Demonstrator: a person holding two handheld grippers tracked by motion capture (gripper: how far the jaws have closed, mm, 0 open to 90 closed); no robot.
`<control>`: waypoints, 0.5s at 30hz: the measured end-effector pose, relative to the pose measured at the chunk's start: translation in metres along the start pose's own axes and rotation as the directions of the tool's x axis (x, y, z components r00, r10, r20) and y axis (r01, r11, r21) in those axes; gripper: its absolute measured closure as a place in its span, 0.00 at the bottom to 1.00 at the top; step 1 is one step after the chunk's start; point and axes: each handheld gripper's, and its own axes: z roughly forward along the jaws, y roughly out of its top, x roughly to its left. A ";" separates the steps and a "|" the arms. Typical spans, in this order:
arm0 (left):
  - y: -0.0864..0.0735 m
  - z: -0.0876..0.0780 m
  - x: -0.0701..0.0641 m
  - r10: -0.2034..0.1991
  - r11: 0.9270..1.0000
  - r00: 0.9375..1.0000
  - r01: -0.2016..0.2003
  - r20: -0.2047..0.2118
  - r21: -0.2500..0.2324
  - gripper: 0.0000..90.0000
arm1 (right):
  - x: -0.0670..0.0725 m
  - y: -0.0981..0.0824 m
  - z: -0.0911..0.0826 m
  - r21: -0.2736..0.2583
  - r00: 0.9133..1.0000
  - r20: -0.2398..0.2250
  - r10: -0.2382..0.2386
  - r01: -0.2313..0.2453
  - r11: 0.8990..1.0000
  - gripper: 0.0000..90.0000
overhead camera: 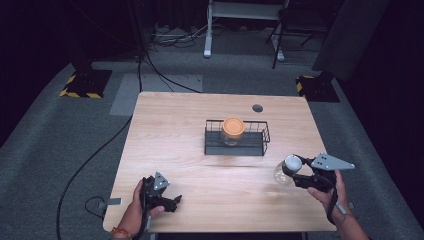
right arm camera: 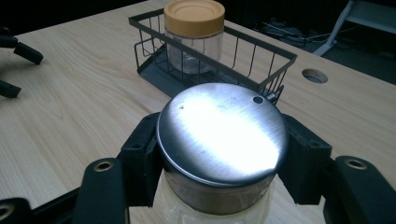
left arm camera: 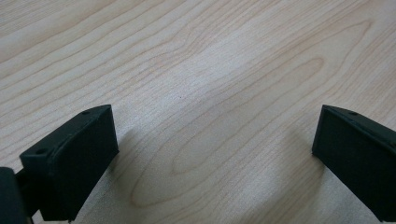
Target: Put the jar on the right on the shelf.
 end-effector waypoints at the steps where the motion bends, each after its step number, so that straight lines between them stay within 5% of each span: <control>1: 0.000 0.000 0.000 0.000 1.000 1.000 0.000 0.000 0.000 0.00 | -0.001 0.003 0.000 -0.003 1.000 0.001 -0.005 0.005 1.000 0.44; 15: 0.000 0.000 0.000 0.001 1.000 1.000 -0.001 0.001 -0.001 0.00 | -0.005 0.048 0.001 -0.020 0.998 -0.013 -0.057 0.056 0.998 0.44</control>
